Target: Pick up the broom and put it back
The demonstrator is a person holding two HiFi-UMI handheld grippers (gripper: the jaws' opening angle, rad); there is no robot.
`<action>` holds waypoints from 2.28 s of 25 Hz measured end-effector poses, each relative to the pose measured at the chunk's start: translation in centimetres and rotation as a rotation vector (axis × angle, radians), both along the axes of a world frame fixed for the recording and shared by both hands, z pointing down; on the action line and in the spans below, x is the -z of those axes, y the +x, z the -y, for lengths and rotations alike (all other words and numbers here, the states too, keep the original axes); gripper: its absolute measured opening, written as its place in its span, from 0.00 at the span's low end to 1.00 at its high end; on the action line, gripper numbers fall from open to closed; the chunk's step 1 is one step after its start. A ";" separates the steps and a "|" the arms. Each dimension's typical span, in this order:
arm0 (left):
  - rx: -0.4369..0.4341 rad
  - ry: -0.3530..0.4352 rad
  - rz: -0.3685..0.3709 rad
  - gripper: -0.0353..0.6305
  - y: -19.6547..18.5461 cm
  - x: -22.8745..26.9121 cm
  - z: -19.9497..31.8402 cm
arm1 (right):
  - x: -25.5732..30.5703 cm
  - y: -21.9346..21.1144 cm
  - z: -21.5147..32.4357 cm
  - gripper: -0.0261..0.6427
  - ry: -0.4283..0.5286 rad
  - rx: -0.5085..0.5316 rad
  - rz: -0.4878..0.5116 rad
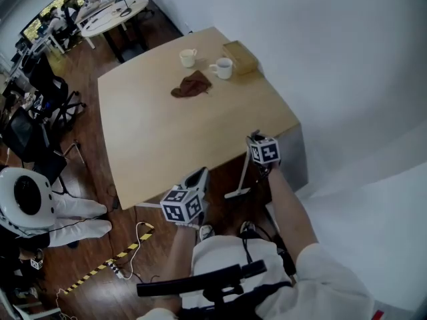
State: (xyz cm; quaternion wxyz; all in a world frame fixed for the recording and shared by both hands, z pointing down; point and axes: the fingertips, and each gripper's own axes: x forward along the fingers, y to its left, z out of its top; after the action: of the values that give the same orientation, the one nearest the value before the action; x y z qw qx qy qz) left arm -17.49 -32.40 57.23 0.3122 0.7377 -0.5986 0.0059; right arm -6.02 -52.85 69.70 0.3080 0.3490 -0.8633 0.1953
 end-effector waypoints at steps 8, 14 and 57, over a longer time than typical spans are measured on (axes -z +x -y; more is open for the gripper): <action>-0.014 0.005 -0.020 0.04 -0.8 -0.5 0.0 | 0.1 0.8 0.2 0.39 0.013 -0.051 -0.003; -0.122 0.007 -0.033 0.04 0.1 -0.3 -1.1 | 1.4 4.5 -3.2 0.42 0.019 -0.176 0.022; -0.267 0.059 0.062 0.04 22.2 2.8 -46.0 | 12.3 23.2 -63.8 0.05 0.015 -0.213 0.467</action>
State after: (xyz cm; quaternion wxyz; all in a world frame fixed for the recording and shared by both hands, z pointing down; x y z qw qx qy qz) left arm 4.71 13.63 54.45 0.2682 0.8191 -0.5043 0.0524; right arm 17.17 10.99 57.38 0.0754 0.3856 -0.8708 0.2956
